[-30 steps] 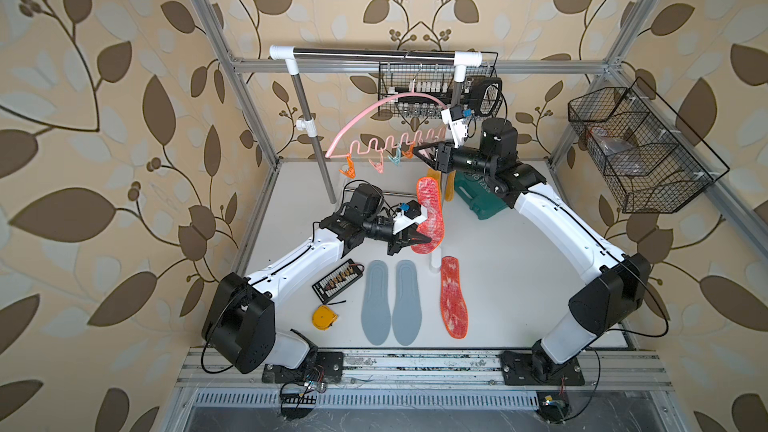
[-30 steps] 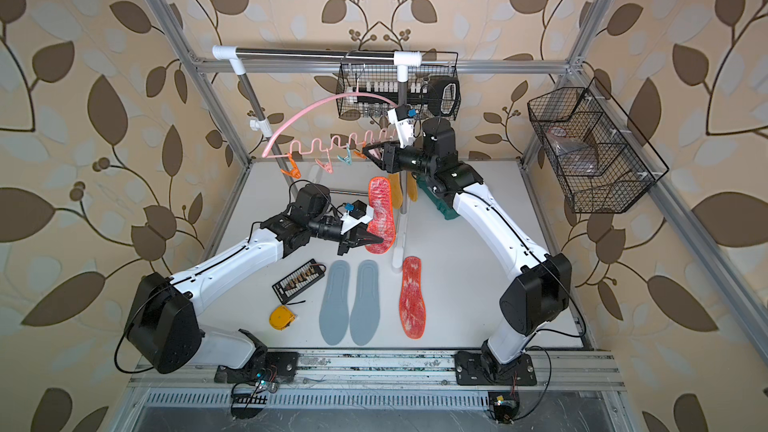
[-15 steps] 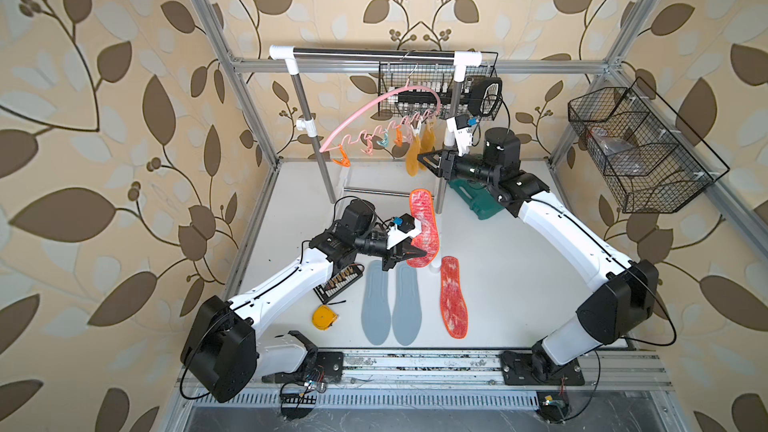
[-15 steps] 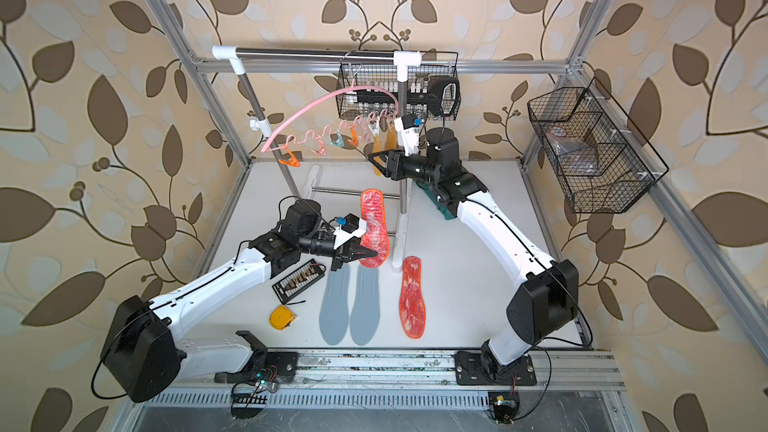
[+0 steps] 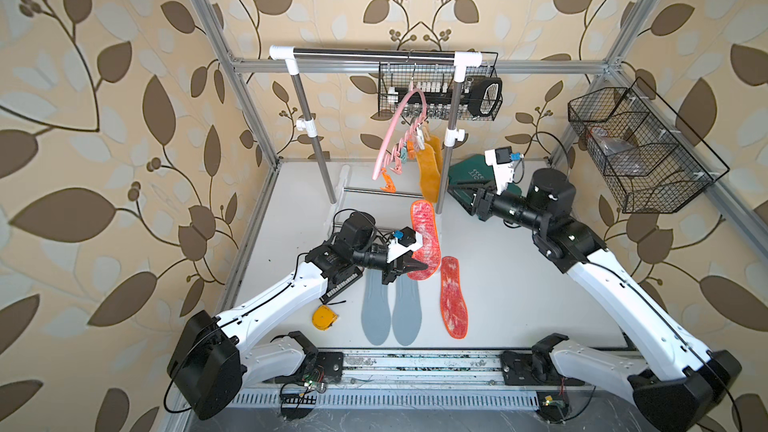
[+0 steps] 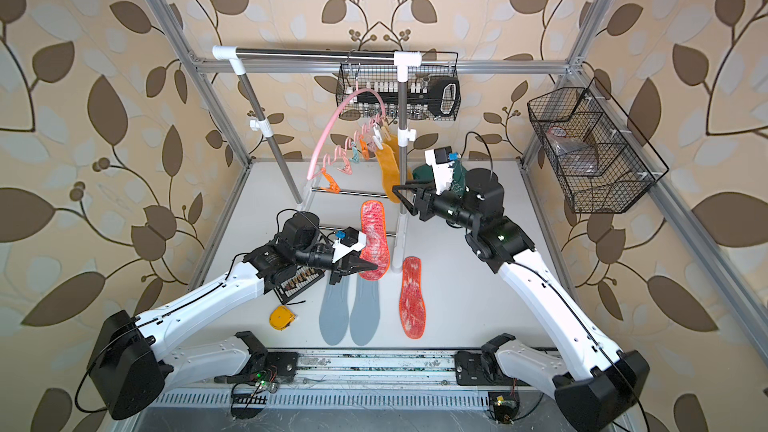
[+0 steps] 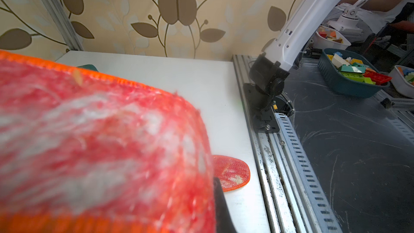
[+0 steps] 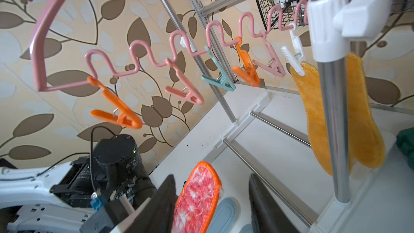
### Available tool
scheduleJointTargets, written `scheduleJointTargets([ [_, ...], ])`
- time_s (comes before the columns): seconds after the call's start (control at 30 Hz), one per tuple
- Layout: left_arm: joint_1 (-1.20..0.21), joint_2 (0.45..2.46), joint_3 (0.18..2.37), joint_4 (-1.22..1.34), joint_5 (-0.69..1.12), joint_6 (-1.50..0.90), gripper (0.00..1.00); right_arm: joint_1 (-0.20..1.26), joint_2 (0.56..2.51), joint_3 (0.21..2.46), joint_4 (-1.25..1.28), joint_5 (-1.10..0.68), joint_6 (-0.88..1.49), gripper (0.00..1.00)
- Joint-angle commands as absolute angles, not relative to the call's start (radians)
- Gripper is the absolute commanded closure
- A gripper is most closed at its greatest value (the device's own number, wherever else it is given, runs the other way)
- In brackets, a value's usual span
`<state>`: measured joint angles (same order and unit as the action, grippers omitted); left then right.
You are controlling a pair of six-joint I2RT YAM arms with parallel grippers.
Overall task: Take the shoe insoles off the hanger
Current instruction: Open the clamp at the hanger, then place the insole at the center of the board.
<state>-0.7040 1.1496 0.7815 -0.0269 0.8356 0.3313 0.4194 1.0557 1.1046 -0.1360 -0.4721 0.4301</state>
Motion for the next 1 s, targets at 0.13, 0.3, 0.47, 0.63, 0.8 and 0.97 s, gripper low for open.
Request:
scheduleJointTargets([
  [0.13, -0.763, 1.093, 0.758, 0.022, 0.827, 0.286, 0.94, 0.423, 0.889, 0.897, -0.162, -0.579, 0.466, 0.41],
  [0.3, -0.795, 1.098, 0.749, 0.050, 0.831, 0.258, 0.94, 0.456, 0.860, 0.772, -0.062, -0.669, 0.565, 0.39],
  [0.47, -0.806, 1.153, 0.755, 0.092, 0.859, 0.222, 0.94, 0.502, 0.856, 0.720, -0.006, -0.695, 0.588, 0.37],
  [0.63, -0.829, 1.200, 0.775, 0.108, 0.841, 0.217, 0.93, 0.521, 0.846, 0.687, 0.039, -0.714, 0.617, 0.36],
  [0.8, -0.854, 1.240, 0.806, 0.109, 0.819, 0.212, 0.92, 0.525, 0.870, 0.662, 0.055, -0.721, 0.609, 0.41],
  [0.97, -0.880, 1.260, 0.807, 0.127, 0.799, 0.213, 0.93, 0.540, 0.890, 0.647, 0.085, -0.732, 0.613, 0.56],
])
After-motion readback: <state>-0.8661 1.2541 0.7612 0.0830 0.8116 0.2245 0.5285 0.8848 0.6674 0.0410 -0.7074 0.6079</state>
